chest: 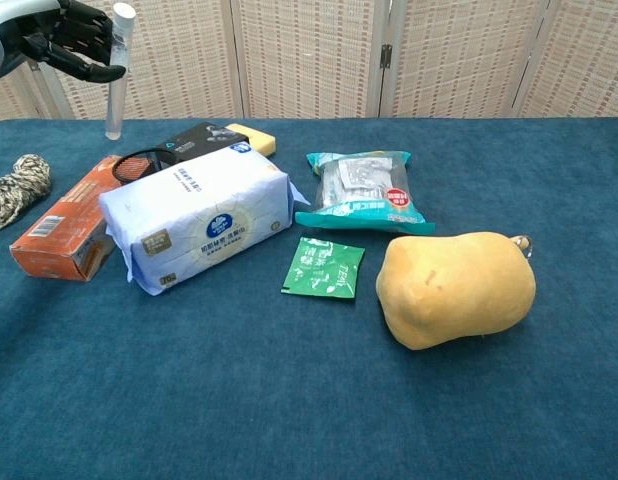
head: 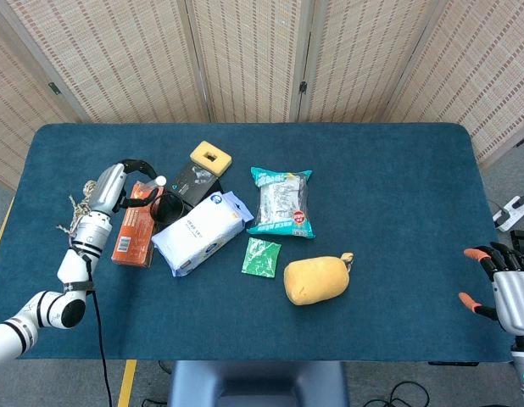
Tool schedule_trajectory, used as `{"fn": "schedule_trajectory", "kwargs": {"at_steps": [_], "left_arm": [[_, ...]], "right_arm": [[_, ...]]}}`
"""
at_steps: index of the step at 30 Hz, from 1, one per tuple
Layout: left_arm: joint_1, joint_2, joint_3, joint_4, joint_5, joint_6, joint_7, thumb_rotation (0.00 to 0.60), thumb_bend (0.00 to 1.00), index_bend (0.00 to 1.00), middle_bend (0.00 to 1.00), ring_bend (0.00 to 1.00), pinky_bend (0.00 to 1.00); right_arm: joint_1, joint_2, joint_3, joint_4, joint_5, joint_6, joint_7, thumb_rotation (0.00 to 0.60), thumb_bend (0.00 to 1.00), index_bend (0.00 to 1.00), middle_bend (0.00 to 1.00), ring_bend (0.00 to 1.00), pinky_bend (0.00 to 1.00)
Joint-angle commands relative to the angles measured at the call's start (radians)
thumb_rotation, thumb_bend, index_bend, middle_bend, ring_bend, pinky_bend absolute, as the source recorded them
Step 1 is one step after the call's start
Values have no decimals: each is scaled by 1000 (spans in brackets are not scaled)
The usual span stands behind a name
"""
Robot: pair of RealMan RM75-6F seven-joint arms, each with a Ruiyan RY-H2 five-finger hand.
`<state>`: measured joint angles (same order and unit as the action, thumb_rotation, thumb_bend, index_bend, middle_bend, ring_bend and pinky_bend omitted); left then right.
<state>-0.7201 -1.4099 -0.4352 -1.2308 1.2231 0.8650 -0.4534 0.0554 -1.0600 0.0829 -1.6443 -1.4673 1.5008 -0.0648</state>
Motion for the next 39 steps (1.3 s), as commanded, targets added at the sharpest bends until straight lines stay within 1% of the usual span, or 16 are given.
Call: {"fn": "schedule_trajectory", "kwargs": {"at_steps": [1, 3, 5, 7, 9, 13, 19, 21, 25, 32, 39], "left_arm": [[15, 52, -88, -139, -116, -133, -437, 600, 529, 632, 509, 375, 220], [21, 65, -129, -154, -136, -184, -571, 600, 528, 632, 509, 376, 220], [24, 71, -153, -155, -135, -211, -654, 600, 528, 632, 509, 375, 220], [25, 73, -163, -142, -118, -230, -706, 600, 528, 632, 509, 375, 220], [20, 68, -155, -121, -96, -230, -710, 600, 529, 632, 509, 374, 221], [8, 53, -126, -88, -67, -212, -667, 600, 527, 633, 509, 374, 220], [6, 40, -62, -32, 1, -177, -605, 600, 527, 633, 509, 371, 220], [17, 30, -31, -23, 21, -144, -566, 600, 528, 633, 509, 371, 219], [12, 8, 0, 3, 28, -117, -505, 600, 528, 632, 509, 371, 219], [1, -20, 32, 31, 26, -94, -441, 600, 528, 633, 509, 371, 219], [-11, -72, 79, 85, 27, -57, -308, 600, 527, 631, 503, 363, 218]], "right_arm": [[0, 0, 0, 0, 0, 0, -1, 600, 54, 277, 261, 134, 186], [0, 0, 0, 0, 1, -1, -1, 600, 54, 277, 261, 134, 186], [0, 0, 1, 0, 3, -2, -2, 600, 54, 277, 261, 134, 186], [1, -1, 1, 0, 3, -4, -2, 600, 55, 277, 261, 134, 186], [2, -2, 1, 1, 3, -5, -2, 600, 54, 277, 261, 134, 186], [4, -1, 3, 2, 3, -5, -2, 600, 54, 277, 261, 134, 186], [6, 2, 9, 0, -1, 3, -9, 600, 55, 277, 261, 134, 186], [6, 2, 9, -2, -3, 4, -9, 600, 55, 277, 262, 134, 186], [5, 1, 8, -3, -1, 3, -10, 600, 55, 277, 262, 134, 186], [8, 0, 6, -6, -3, -1, -14, 600, 55, 277, 263, 134, 186], [9, -4, 4, -5, 0, -7, -15, 600, 54, 277, 262, 134, 186]]}}
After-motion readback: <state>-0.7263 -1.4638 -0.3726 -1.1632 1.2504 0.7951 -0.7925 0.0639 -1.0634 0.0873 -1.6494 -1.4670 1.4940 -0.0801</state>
